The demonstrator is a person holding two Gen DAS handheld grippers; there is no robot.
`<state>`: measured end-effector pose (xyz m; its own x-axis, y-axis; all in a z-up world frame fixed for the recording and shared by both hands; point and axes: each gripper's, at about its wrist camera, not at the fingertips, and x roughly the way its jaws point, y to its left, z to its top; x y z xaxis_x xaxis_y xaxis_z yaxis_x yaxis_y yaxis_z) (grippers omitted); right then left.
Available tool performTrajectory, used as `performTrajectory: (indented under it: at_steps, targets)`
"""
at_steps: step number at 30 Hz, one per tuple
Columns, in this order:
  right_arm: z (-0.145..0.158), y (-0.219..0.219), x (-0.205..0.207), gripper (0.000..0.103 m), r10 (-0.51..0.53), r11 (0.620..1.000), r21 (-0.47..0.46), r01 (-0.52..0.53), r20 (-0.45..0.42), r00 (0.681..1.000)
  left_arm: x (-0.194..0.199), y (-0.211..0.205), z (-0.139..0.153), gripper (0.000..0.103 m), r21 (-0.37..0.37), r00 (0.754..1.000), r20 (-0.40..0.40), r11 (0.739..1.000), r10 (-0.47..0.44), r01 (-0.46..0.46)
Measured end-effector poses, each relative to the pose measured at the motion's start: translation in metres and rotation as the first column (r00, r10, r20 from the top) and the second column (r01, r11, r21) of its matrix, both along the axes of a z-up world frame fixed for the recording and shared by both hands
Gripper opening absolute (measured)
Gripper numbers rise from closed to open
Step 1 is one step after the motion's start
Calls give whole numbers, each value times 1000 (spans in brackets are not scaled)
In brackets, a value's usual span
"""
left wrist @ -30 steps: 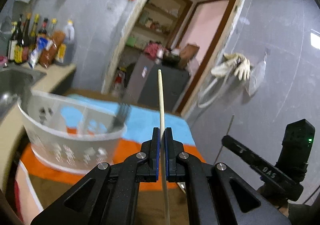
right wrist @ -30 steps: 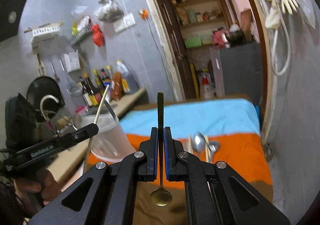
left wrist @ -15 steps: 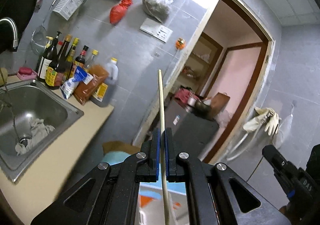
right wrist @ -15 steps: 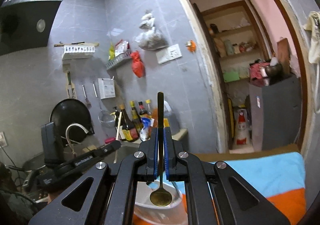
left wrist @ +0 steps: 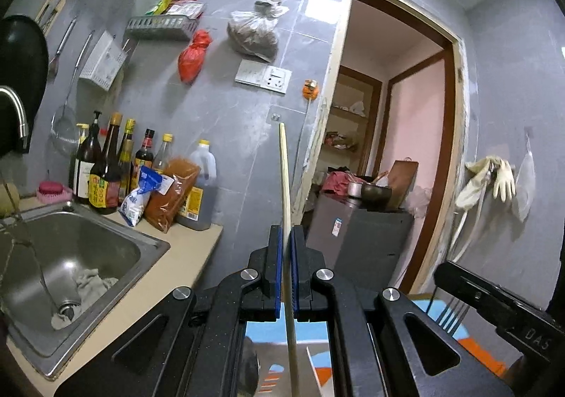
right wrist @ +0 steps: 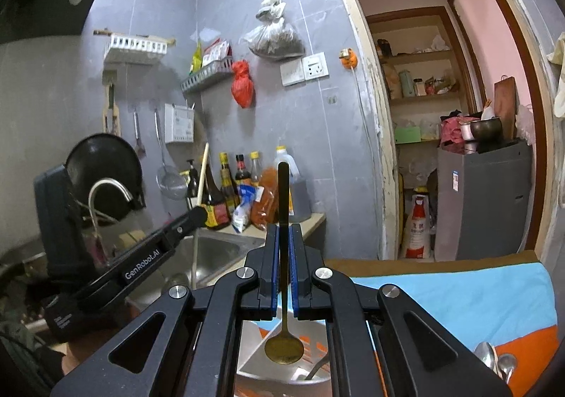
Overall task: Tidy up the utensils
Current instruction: 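Carry the chopstick and gold spoon into the white caddy and open both tools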
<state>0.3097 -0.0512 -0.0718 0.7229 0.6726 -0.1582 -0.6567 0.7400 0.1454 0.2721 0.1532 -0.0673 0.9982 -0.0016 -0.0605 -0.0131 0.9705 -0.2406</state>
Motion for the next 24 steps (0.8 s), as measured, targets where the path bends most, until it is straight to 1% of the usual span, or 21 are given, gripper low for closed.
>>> performTrajectory:
  at_steps: [5, 7, 10, 11, 12, 13, 14, 15, 17, 19, 21, 22, 23, 24]
  targets:
    - [-13, 3, -1, 4, -21, 999, -33, 21, -4, 1000, -8, -1, -10, 2, -5, 1000, 3, 1000, -10, 10]
    - [-17, 2, -2, 4, -28, 999, -40, 27, -12, 1000, -12, -3, -12, 3, 2, 1000, -13, 1000, -23, 23]
    - [-21, 0, 0, 6, -32, 998, -48, 30, -48, 998, -17, -6, -13, 4, 16, 998, -51, 999, -48, 48]
    - [-21, -1, 0, 7, -30, 998, -50, 27, -64, 998, -19, -5, -13, 6, 12, 996, -65, 998, -54, 55]
    - [-20, -2, 0, 8, -24, 999, -48, 21, -77, 997, -20, -5, -13, 12, 1, 995, -80, 998, -60, 60]
    - [-19, -3, -1, 11, -24, 999, -46, 20, -84, 996, -22, -3, -12, 17, -12, 994, -88, 998, -64, 63]
    - [-16, -4, -3, 17, -24, 999, -41, 20, -88, 996, -26, -2, -11, 28, -29, 994, -92, 998, -62, 60]
    - [-14, -5, -4, 20, -21, 999, -35, 18, -91, 996, -29, -1, -9, 33, -40, 994, -93, 998, -60, 57]
    - [-6, -9, -9, 22, -15, 1000, -16, 13, -90, 996, -36, 1, -2, 36, -68, 993, -99, 996, -64, 57]
    - [8, -14, -17, 24, -13, 1000, 4, 13, -76, 997, -42, -2, 10, 45, -74, 992, -116, 996, -58, 49]
    - [20, -19, -23, 29, -15, 1000, 21, 17, -67, 998, -48, -8, 22, 58, -68, 991, -125, 997, -48, 40]
    - [28, -23, -27, 36, -21, 999, 30, 23, -61, 998, -52, -12, 29, 61, -64, 991, -126, 997, -50, 42]
    - [35, -28, -30, 47, -29, 999, 39, 31, -57, 998, -55, -16, 36, 69, -59, 990, -131, 997, -53, 45]
    - [43, -34, -33, 52, -43, 998, 51, 45, -54, 998, -57, -21, 43, 76, -53, 989, -137, 998, -53, 46]
